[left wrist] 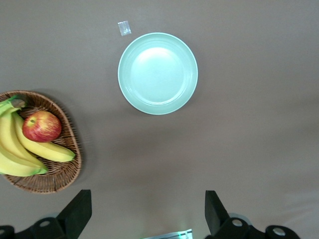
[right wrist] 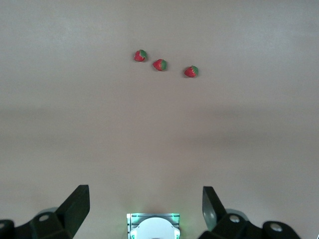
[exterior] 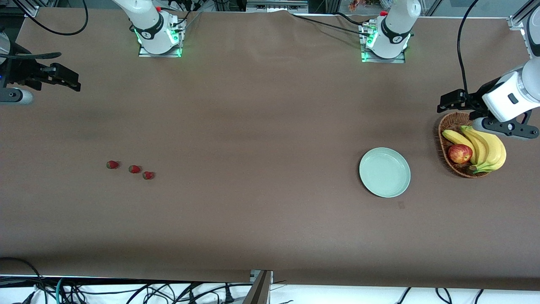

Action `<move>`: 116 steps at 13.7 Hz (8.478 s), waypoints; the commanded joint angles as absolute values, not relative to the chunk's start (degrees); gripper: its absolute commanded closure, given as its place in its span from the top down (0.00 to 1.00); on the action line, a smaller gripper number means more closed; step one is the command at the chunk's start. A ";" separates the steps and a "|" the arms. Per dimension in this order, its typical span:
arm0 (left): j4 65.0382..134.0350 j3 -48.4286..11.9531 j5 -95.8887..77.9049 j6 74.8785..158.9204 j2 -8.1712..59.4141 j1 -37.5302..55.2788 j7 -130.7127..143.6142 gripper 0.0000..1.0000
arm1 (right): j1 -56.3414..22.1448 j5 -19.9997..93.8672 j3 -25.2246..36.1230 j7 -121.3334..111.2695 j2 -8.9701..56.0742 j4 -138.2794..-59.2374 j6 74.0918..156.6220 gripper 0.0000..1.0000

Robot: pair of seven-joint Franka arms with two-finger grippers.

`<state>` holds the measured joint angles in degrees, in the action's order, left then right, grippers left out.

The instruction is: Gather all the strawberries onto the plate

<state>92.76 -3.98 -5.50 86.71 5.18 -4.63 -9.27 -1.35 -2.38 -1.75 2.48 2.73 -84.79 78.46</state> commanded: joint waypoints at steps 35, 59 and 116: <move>86.57 -7.12 -0.78 84.04 8.88 -5.54 -13.50 1.00 | -3.51 0.00 -2.37 2.29 36.30 -91.65 124.16 1.00; 84.82 -6.77 -0.43 88.85 10.80 -7.20 -3.27 1.00 | -3.25 0.09 -2.37 -1.41 38.32 -99.06 132.63 0.03; 95.80 -11.68 -5.01 100.28 15.20 3.67 15.41 1.00 | -2.29 -1.93 0.35 -6.59 45.00 -85.34 112.15 1.00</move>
